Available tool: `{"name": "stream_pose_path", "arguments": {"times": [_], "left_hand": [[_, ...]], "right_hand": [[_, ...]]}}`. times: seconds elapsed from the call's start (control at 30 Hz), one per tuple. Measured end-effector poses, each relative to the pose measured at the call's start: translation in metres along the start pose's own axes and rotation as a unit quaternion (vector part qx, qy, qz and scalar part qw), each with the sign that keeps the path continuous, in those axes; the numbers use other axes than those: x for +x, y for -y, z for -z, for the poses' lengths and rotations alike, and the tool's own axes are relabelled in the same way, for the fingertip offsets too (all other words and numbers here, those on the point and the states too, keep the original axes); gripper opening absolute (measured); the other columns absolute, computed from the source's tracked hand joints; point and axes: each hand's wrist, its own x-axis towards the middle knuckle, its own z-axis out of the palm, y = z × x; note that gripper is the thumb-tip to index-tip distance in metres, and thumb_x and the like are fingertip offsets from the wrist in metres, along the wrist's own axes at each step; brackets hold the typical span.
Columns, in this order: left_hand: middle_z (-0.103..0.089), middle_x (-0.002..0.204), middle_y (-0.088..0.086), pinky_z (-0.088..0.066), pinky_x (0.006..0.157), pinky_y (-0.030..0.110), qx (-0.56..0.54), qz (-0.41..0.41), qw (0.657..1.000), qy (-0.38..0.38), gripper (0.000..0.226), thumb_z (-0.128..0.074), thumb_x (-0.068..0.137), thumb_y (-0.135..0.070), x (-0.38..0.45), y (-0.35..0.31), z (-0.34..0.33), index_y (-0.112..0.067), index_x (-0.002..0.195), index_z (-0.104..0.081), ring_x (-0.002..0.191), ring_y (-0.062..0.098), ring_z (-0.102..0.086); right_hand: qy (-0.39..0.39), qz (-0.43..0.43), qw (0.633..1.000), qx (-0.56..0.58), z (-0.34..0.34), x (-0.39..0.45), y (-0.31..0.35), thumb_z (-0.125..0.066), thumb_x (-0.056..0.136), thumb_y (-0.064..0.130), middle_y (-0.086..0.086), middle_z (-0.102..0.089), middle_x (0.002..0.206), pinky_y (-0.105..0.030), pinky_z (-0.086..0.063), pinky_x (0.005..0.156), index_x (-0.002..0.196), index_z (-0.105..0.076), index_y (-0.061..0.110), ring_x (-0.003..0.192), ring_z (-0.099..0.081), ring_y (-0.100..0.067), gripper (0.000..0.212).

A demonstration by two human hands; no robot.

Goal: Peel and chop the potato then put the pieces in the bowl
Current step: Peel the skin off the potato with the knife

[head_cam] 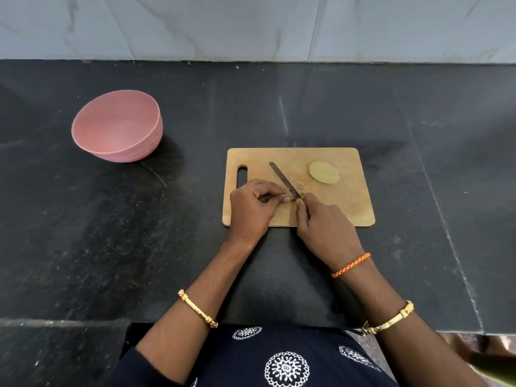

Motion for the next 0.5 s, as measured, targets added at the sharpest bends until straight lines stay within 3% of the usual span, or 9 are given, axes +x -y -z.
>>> {"name": "stream_pose_path", "arguments": {"times": [0.5], "left_hand": [[-0.069,0.081,0.003,-0.056,0.074,0.023,0.005,-0.011,1.000,-0.019,0.010,-0.078,0.070,-0.003,-0.0027,0.0006,-0.0026,-0.006,0.079,-0.074,0.076,0.008,-0.066]], "right_hand": [[0.061,-0.013,0.997,-0.035,0.0058,-0.0053,-0.0011,-0.028,0.101,0.036,0.000,-0.043,0.063,-0.036,-0.047,0.062,0.098,-0.045,0.015,0.066,-0.053,-0.027,0.027]]}}
